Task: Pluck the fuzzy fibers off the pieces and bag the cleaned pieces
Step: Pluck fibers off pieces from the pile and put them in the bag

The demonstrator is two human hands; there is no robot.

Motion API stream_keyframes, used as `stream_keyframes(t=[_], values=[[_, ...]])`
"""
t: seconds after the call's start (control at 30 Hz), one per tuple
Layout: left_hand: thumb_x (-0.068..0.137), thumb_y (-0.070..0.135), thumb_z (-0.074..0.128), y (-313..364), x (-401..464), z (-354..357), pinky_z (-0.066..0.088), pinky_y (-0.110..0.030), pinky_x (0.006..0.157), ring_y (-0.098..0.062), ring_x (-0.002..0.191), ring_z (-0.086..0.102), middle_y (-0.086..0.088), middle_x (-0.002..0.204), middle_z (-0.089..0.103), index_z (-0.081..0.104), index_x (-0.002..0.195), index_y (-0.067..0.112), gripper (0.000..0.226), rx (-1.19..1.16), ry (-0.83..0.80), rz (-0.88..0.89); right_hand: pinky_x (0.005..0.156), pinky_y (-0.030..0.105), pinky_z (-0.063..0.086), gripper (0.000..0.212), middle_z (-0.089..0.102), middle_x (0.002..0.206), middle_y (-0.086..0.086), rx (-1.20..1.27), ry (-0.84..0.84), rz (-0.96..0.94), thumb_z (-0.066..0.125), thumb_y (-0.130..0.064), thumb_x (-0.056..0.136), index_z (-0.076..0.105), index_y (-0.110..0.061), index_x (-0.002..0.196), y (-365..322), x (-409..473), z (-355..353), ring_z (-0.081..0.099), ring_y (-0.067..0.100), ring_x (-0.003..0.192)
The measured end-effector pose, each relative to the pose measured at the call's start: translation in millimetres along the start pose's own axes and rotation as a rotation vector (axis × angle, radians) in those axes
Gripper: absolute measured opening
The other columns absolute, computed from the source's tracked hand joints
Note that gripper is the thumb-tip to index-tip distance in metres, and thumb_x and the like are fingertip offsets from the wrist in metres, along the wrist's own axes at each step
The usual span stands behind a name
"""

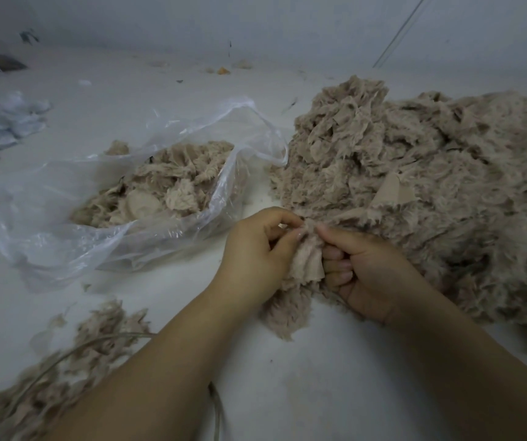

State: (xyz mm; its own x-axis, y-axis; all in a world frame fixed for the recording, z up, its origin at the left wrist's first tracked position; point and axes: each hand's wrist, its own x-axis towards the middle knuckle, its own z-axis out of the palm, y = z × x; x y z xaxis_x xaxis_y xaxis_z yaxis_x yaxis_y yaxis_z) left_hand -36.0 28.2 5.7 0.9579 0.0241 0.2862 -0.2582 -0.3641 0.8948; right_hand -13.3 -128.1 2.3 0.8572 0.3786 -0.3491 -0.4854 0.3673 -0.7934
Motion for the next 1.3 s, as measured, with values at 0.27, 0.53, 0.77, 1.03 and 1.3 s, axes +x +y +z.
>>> stream_keyframes(t=[0.27, 0.53, 0.77, 1.03, 1.3], values=[[0.062, 0.025, 0.09, 0.6, -0.7, -5.9, 0.038, -0.014, 0.058, -0.002, 0.066, 0.045, 0.011, 0.081, 0.047, 0.05, 0.083, 0.026, 0.045, 0.15, -0.14, 0.271, 0.031, 0.013, 0.027, 0.02, 0.038, 0.05, -0.004, -0.013, 0.053, -0.03, 0.068, -0.024, 0.074, 0.068, -0.004, 0.073, 0.0, -2.4, 2.9, 0.029, 0.002, 0.037], [0.084, 0.012, 0.074, -3.5, 3.1, -5.7, 0.043, -0.019, 0.052, -0.006, 0.057, 0.055, 0.008, 0.064, 0.062, 0.069, 0.072, 0.016, 0.014, 0.048, -0.054, 0.02, 0.032, 0.013, 0.028, 0.017, 0.041, 0.051, -0.005, -0.009, 0.063, -0.023, 0.067, -0.022, 0.074, 0.054, -0.01, 0.072, -0.6, -2.7, 4.3, 0.032, 0.001, 0.037], [0.092, 0.012, 0.063, -3.7, 11.1, -21.0, 0.028, -0.019, 0.039, -0.012, 0.038, 0.037, -0.006, 0.051, 0.047, 0.063, 0.064, 0.002, 0.03, -0.452, 0.062, -0.324, 0.031, 0.013, 0.027, 0.026, 0.042, 0.049, -0.006, 0.018, 0.175, -0.053, 0.059, -0.02, 0.094, 0.061, -0.004, 0.073, 1.0, -0.4, 1.3, 0.032, 0.002, 0.036], [0.095, 0.02, 0.061, 1.7, 5.5, -6.4, 0.034, -0.021, 0.037, -0.019, 0.04, 0.046, -0.018, 0.06, 0.057, 0.066, 0.083, -0.011, 0.034, -0.494, -0.043, -0.355, 0.036, 0.016, 0.028, 0.035, 0.04, 0.054, -0.003, -0.191, 0.068, -0.112, 0.08, -0.045, 0.056, 0.06, -0.017, 0.064, 3.3, -6.6, 7.7, 0.031, 0.005, 0.042], [0.099, 0.024, 0.054, 2.4, 7.5, -10.6, 0.037, -0.022, 0.036, -0.024, 0.039, 0.047, -0.016, 0.06, 0.053, 0.059, 0.084, -0.002, 0.03, -0.547, -0.026, -0.457, 0.034, 0.015, 0.025, 0.023, 0.036, 0.046, -0.007, -0.163, 0.043, -0.13, 0.071, -0.018, 0.069, 0.063, -0.016, 0.048, 3.8, -7.4, 5.5, 0.027, 0.003, 0.037]])
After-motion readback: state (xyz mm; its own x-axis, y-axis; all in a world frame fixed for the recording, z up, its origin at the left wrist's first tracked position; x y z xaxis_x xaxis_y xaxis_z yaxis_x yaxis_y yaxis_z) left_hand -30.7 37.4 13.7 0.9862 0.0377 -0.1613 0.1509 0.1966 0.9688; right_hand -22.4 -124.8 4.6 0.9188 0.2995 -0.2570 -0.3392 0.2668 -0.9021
